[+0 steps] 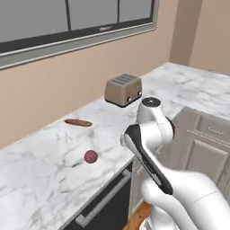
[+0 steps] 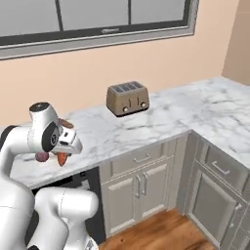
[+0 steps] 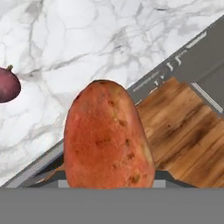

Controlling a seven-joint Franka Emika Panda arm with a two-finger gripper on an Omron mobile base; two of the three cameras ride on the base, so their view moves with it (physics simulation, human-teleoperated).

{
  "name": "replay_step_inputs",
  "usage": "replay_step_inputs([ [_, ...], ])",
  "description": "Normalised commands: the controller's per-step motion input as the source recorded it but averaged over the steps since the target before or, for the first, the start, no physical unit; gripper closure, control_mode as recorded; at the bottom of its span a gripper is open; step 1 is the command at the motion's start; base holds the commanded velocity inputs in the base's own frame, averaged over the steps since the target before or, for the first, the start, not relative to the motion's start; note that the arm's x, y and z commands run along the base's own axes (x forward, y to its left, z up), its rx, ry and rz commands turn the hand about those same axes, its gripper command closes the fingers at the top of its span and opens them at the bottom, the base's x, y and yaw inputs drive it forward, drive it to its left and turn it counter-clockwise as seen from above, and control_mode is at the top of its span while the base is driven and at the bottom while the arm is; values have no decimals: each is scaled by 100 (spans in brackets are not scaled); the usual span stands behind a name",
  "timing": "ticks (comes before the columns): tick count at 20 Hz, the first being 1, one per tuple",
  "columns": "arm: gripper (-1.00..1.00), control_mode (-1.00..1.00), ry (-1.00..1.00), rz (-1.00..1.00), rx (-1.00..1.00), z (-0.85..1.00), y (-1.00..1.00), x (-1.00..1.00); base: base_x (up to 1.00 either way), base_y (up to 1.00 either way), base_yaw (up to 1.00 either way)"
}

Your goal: Place the sweet potato and onion inside the fridge drawer. Close the drawer after placing the vegetables.

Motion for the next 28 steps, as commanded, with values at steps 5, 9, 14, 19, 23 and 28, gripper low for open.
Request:
replay_step_inputs([
  [5,100,100,0,0,0,0,0,0,7,47,-77],
  [9,100,100,0,0,0,0,0,0,14,46,-77],
  [14,100,100,0,0,0,0,0,0,16,21,-74],
  [19,100,100,0,0,0,0,0,0,20,0,-71],
  [23,100,100,0,0,0,0,0,0,27,3,-69],
  [28,100,100,0,0,0,0,0,0,37,0,-64],
])
